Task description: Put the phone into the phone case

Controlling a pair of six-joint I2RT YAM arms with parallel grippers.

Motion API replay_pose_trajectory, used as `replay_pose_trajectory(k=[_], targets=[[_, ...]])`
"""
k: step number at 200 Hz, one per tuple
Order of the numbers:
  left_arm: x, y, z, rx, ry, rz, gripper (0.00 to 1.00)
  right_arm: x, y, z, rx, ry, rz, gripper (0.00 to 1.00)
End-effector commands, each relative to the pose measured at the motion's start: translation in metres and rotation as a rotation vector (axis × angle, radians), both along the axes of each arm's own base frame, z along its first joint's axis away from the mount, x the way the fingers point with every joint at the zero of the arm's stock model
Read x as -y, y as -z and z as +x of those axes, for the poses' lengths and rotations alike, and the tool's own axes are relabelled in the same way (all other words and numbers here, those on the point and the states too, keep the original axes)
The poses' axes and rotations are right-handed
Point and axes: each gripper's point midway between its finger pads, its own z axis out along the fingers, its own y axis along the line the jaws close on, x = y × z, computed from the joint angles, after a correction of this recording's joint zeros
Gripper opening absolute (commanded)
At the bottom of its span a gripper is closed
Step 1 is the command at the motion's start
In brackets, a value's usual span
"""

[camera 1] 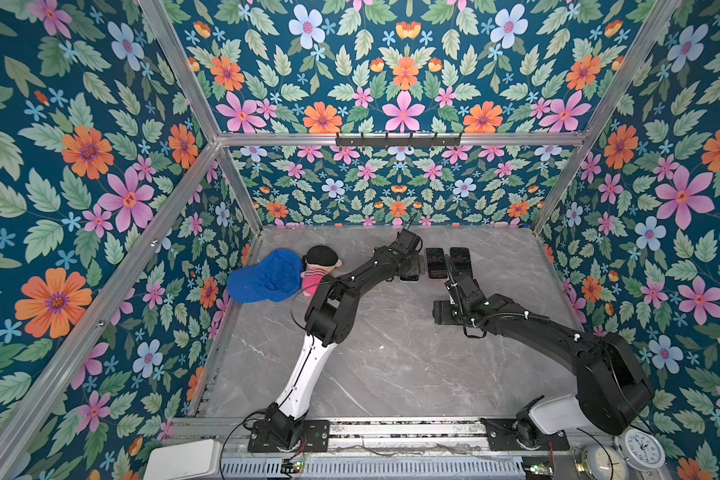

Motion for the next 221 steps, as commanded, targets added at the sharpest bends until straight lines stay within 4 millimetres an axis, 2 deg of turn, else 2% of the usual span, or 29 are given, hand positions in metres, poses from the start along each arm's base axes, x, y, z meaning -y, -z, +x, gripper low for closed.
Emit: replay_pose_trajectory(k=[1,43,66,89,101,136,159,179,194,221], targets=[[-0.005,-0.033,-0.004,0.082,0.011,-0.036,0.91,0.007,-0.013,0.012,0.090,-0.005,-0.047,0.85],[-0.044,-0.065,-0.044,0.149,0.012,-0.035,0.93,0.034,-0.025,0.020,0.162,0.041,-0.185,0.86],[-0.075,-0.078,-0.066,0.203,-0.016,0.006,0.95,0.061,-0.045,0.027,0.343,0.098,-0.265,0.89],[-0.111,-0.092,-0.086,0.302,-0.052,0.063,1.00,0.076,-0.058,0.024,0.560,-0.008,-0.389,0.89],[-0.128,-0.093,-0.096,0.353,-0.053,0.103,1.00,0.083,-0.055,0.021,0.624,-0.045,-0.397,0.87],[-0.173,-0.086,-0.120,0.446,-0.041,0.264,0.96,0.113,-0.052,0.022,0.684,0.038,-0.264,0.85],[-0.210,-0.081,-0.125,0.474,-0.120,0.234,0.96,0.129,-0.048,0.025,0.720,0.063,-0.259,0.86],[-0.247,-0.074,-0.132,0.581,-0.184,0.246,0.92,0.137,-0.044,0.029,0.750,0.076,-0.215,0.84],[-0.264,-0.075,-0.138,0.669,-0.205,0.287,0.91,0.136,-0.042,0.034,0.767,0.071,-0.199,0.83],[-0.305,-0.066,-0.134,0.594,-0.250,0.421,0.88,0.137,-0.029,0.048,0.764,0.057,-0.252,0.82]])
